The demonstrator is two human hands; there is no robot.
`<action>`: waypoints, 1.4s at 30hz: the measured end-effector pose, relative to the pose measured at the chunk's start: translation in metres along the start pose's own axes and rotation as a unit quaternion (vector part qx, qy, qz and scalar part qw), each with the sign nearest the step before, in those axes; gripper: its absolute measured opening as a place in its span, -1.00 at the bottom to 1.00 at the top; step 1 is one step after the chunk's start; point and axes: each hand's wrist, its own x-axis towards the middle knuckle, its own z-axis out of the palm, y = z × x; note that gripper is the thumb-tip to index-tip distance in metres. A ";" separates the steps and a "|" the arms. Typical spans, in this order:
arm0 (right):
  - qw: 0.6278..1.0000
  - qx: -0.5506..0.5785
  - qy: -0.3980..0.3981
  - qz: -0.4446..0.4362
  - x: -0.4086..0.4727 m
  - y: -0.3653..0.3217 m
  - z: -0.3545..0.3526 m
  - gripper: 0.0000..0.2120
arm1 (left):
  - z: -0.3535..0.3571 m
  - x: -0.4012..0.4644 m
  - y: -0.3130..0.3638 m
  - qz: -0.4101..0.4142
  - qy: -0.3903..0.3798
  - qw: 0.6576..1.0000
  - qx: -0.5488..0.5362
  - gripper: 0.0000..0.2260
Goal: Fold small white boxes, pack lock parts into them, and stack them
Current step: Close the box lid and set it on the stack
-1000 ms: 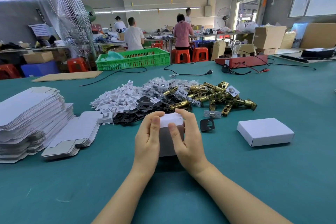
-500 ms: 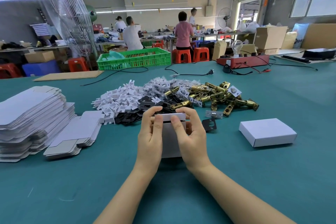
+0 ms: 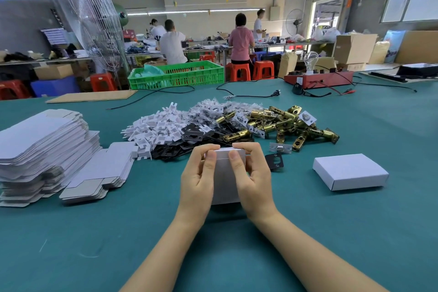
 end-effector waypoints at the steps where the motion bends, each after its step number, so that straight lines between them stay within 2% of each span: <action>1: 1.000 0.004 -0.001 0.002 -0.001 0.000 0.000 -0.92 | -0.001 0.000 0.000 0.003 -0.003 1.000 0.006 -0.79; 9: 1.000 0.026 -0.011 0.001 -0.001 0.008 0.001 -0.93 | -0.004 0.000 -0.007 0.023 -0.017 1.000 0.007 -0.87; 14: 0.996 -0.047 -0.028 -0.068 0.003 0.015 -0.006 -0.92 | -0.001 -0.001 -0.010 0.016 -0.010 1.000 0.007 -0.88; 16: 0.992 -0.076 -0.041 -0.089 0.005 0.016 -0.011 -0.82 | -0.001 -0.001 -0.013 0.011 -0.016 1.000 0.008 -0.88; 18: 0.990 -0.094 -0.052 -0.091 0.005 0.016 -0.014 -0.75 | -0.003 -0.001 -0.015 0.015 -0.025 0.999 0.018 -0.88; 21: 0.987 -0.113 -0.063 -0.091 0.005 0.018 -0.016 -0.79 | -0.005 -0.002 -0.018 0.022 -0.037 0.998 0.042 -0.88; 26: 0.983 -0.145 -0.072 -0.089 0.002 0.018 -0.017 -0.74 | -0.008 -0.004 -0.020 0.027 -0.054 0.996 0.059 -0.86; 29: 0.984 -0.144 -0.069 -0.083 0.001 0.018 -0.019 -0.73 | -0.010 -0.006 -0.020 0.013 -0.072 0.995 0.068 -0.87; 34: 0.980 -0.157 -0.098 -0.077 0.003 0.013 -0.017 -0.69 | -0.010 -0.004 -0.015 -0.064 -0.081 0.994 0.023 -0.70; 36: 0.980 -0.153 -0.108 -0.061 0.005 0.012 -0.017 -0.61 | -0.009 -0.001 -0.014 -0.091 -0.052 0.994 0.005 -0.73; 38: 0.972 -0.194 -0.126 -0.046 0.006 0.010 -0.016 -0.48 | -0.009 0.002 -0.016 -0.113 -0.019 0.993 -0.015 -0.75; 40: 0.949 -0.274 -0.143 -0.063 0.008 0.008 -0.016 -0.24 | -0.011 0.005 -0.020 -0.147 0.006 0.988 -0.036 -0.73; 42: 0.908 -0.350 -0.215 -0.083 0.009 0.005 -0.017 -0.02 | -0.015 0.008 -0.025 -0.173 0.029 0.984 -0.036 -0.74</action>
